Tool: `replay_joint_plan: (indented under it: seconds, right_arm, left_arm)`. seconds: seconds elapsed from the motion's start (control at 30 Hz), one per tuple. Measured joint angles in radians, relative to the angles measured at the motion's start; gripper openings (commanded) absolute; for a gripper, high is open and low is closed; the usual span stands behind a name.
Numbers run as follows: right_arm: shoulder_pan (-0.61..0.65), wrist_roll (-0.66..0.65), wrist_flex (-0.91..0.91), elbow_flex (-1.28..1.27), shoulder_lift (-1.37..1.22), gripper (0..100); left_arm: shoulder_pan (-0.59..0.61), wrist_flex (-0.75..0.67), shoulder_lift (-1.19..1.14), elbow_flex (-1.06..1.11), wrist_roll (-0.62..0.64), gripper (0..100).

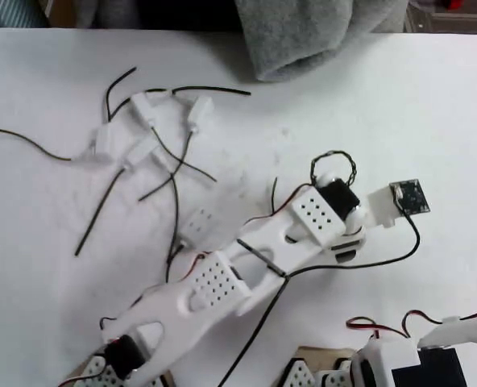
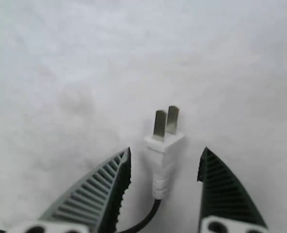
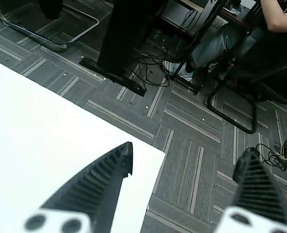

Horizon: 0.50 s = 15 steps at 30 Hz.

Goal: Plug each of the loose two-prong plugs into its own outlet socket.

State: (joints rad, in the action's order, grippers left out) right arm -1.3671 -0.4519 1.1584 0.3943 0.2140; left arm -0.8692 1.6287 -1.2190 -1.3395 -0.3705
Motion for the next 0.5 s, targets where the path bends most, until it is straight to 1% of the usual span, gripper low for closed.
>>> replay_joint_plan:
  seconds: [0.1,0.27,0.5]
  right_arm:
    - [0.000,0.000,0.000,0.000,0.000,33.5]
    - [0.000,-0.031,0.000,0.000,0.000,33.4]
    - [0.000,-0.041,0.000,0.000,0.000,33.4]
  left_arm:
    - [0.000,0.009,0.000,0.000,0.000,22]
    - [-0.009,0.012,0.000,0.000,0.000,9]
    - [-0.044,-0.003,-0.038,-0.009,-0.002,8]
